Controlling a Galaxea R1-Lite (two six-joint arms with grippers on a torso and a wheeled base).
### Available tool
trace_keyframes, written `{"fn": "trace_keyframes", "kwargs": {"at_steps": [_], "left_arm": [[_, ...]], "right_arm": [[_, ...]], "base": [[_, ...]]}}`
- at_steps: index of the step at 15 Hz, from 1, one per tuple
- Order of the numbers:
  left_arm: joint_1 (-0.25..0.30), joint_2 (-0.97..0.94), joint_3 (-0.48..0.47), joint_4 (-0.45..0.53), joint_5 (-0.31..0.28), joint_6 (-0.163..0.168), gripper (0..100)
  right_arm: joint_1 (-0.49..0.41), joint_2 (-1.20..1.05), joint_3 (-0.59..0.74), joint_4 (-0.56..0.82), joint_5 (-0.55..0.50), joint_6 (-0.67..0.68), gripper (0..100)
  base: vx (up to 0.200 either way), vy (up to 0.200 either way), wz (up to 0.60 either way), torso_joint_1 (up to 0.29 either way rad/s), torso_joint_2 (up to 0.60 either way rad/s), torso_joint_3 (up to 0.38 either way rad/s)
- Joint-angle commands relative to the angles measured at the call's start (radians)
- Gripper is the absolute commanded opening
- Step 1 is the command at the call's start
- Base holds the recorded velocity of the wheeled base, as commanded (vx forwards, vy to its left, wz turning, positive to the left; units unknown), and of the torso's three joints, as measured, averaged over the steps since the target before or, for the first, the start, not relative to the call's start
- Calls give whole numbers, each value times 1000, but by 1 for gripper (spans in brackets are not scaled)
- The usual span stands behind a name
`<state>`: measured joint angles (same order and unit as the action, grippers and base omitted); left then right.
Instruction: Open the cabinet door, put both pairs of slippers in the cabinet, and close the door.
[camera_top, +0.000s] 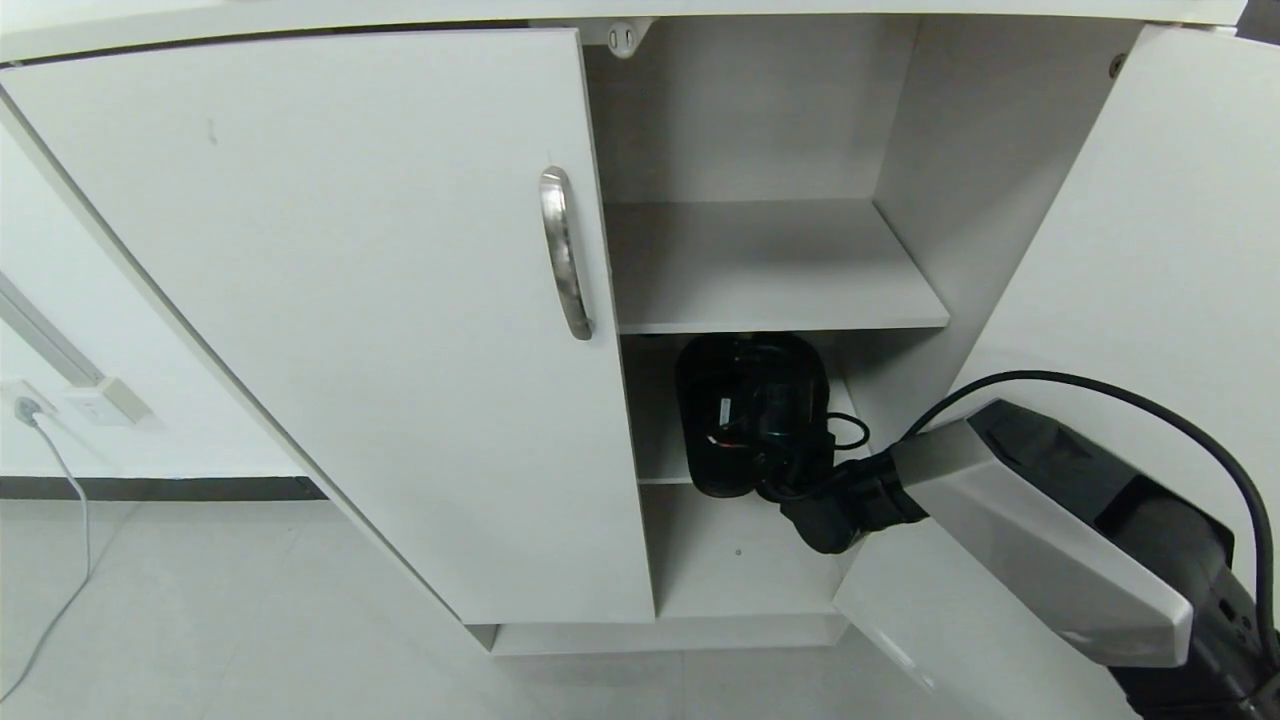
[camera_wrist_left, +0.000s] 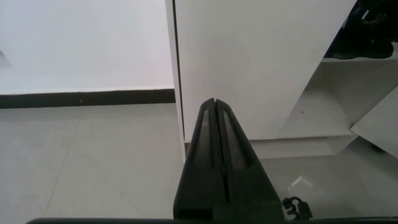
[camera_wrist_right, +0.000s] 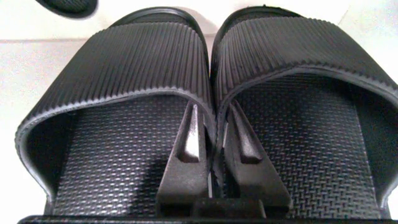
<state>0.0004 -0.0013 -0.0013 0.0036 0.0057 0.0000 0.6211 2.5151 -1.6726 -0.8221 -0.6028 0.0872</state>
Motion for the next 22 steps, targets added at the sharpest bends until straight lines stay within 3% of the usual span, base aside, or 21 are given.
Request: {"fn": "trace_keyframes", "kwargs": {"at_steps": [1,11,12,15,19,22], "left_arm": [[1,1,1,-1,0,0,0],[0,1,1,-1,2,0,0],[0,1,1,1,2,0,0],[1,1,0,1,0,0,0],[1,1,0,-1,0,2,0],[0,1,0,-1,-1,0,0]], "right_arm": [[0,21,-24,9,0,0,0],[-6,45,-46,14,-2,0,0],[-6,45,-44,14,-2,0,100],[-6,41,-27,8,-9,2,100],[2,-32,99,-32,-9,2,100],[31,-127,297,-158,-11,0,100]], "base": [[0,0,0,0,0,0],[0,0,0,0,0,0],[0,0,0,0,0,0],[0,0,0,0,0,0],[0,0,0,0,0,0],[0,0,0,0,0,0]]}}
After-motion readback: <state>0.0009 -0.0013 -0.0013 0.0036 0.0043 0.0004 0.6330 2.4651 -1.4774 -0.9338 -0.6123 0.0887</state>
